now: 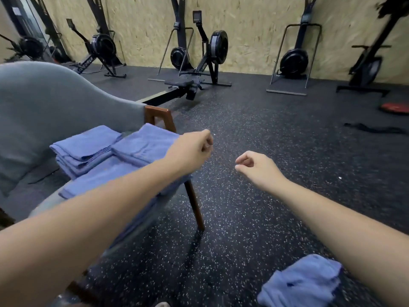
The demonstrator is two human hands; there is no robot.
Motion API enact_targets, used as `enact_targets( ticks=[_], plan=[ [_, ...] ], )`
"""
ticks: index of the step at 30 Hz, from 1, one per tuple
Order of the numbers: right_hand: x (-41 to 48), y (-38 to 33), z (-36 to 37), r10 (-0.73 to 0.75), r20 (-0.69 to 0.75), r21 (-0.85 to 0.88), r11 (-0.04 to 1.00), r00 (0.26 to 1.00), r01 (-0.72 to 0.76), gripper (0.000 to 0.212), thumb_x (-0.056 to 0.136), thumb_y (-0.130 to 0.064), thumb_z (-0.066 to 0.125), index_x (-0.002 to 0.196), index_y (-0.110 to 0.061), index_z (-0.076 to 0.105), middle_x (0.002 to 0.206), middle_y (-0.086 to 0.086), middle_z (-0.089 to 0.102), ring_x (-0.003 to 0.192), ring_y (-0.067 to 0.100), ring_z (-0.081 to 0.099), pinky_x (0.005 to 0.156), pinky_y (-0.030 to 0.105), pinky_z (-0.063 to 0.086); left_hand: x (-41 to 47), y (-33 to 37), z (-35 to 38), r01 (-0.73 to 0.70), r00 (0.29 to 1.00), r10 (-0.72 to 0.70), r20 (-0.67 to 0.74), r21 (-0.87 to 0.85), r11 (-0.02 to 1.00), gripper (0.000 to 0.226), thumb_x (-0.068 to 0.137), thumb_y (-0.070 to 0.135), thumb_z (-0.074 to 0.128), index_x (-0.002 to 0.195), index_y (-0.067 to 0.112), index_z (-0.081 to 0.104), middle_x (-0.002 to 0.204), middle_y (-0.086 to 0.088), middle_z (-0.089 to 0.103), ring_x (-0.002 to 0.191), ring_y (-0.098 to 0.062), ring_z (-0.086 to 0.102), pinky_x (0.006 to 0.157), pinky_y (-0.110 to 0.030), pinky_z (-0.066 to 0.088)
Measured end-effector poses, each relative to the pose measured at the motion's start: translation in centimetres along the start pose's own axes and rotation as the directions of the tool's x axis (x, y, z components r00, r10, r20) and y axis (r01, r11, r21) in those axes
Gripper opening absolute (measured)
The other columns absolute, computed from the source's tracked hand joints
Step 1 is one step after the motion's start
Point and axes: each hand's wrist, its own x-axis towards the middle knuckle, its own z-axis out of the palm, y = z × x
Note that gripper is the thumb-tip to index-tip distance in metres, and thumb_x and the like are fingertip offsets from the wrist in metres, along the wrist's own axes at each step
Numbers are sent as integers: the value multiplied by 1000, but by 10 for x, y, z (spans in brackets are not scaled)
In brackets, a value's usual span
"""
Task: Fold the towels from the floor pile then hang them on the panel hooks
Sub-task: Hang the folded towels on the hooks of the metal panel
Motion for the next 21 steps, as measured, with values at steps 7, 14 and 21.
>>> enact_targets(
  ticks=[7, 14, 21],
  plan=[
    [-76, 156, 7, 262, 59, -37, 965, 963, -261, 15, 89, -39, 83, 96, -29, 75, 91, -10, 74, 84, 9, 67, 81, 31, 53, -41, 86, 159, 15, 944, 33, 329, -144, 989, 14, 103, 28, 60, 115, 20, 62, 102, 4, 73, 93, -22, 67, 79, -38, 55],
    [-172, 305, 76, 518, 87, -67, 856, 851, -513, 7, 91, -16, 74, 94, -23, 72, 85, -5, 74, 82, 14, 66, 64, 18, 46, -126, 130, 319, 136, 764, 24, 644, -197, 971, 17, 100, 27, 64, 117, 22, 63, 105, 1, 74, 93, -24, 69, 81, -42, 60],
    [-231, 390, 141, 659, 104, -116, 752, 745, -649, 12, 87, -26, 74, 96, -23, 67, 89, -4, 70, 88, 22, 66, 77, 37, 53, -194, 145, 438, 230, 617, -8, 787, -171, 958, 40, 86, 31, 48, 121, 17, 62, 116, -7, 63, 108, -36, 62, 90, -44, 51]
  ],
)
